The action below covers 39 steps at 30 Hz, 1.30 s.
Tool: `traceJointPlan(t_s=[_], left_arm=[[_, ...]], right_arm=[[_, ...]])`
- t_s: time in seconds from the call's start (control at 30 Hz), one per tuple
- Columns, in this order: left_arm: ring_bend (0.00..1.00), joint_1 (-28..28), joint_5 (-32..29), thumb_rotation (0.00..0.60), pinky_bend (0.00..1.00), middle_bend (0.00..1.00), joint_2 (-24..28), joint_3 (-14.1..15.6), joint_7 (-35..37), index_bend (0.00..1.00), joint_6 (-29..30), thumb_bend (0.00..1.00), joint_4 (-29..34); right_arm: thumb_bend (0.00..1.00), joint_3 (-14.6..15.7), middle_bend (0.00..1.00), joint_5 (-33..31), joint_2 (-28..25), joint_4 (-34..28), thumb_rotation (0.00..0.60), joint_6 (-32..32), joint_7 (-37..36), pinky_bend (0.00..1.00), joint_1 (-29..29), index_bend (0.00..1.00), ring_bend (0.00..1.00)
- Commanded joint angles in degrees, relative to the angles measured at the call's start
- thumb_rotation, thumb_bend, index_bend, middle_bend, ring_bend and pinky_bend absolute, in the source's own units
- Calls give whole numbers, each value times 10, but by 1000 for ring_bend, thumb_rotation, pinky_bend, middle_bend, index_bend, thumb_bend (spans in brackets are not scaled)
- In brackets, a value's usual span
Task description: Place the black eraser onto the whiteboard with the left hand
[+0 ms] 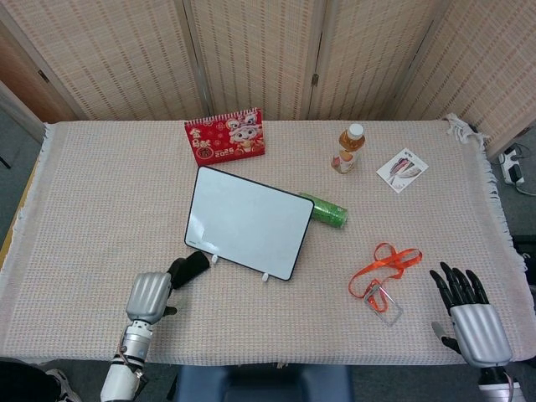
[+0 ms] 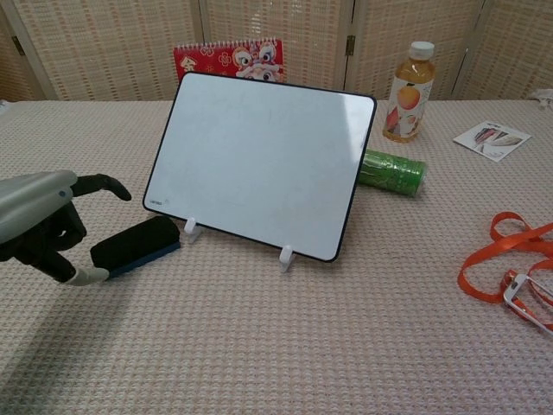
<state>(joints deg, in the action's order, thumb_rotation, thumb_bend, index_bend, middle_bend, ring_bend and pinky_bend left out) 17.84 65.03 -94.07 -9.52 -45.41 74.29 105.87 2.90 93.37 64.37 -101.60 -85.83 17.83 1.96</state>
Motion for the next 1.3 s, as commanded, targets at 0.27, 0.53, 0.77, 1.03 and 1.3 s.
traceJointPlan(t_s=[0.27, 0.53, 0.77, 1.03, 1.3], left_arm=[[1000, 58, -67, 600, 1000, 1000, -68, -33, -31, 266, -5, 246, -81], [1000, 73, -97, 600, 1000, 1000, -76, -40, -36, 309, 3, 253, -99], [1000, 89, -134, 600, 1000, 1000, -81, -51, -47, 313, 10, 253, -111], [1000, 103, -168, 600, 1000, 1000, -82, -49, -56, 313, 9, 253, -129], [1000, 111, -170, 600, 1000, 1000, -78, -44, -56, 313, 25, 255, -137]], right_arm=[[298, -1, 0, -2, -3, 0, 600, 2, -5, 0, -2, 0, 0], [298, -4, 0, -10, -2, 0, 600, 8, -3, 0, -5, 0, 0], [298, -4, 0, -12, -2, -1, 600, 9, -1, 0, -6, 0, 0], [299, -4, 0, -10, -5, 0, 600, 5, -6, 0, -6, 0, 0], [299, -5, 0, -14, -3, -1, 600, 9, -3, 0, -8, 0, 0]])
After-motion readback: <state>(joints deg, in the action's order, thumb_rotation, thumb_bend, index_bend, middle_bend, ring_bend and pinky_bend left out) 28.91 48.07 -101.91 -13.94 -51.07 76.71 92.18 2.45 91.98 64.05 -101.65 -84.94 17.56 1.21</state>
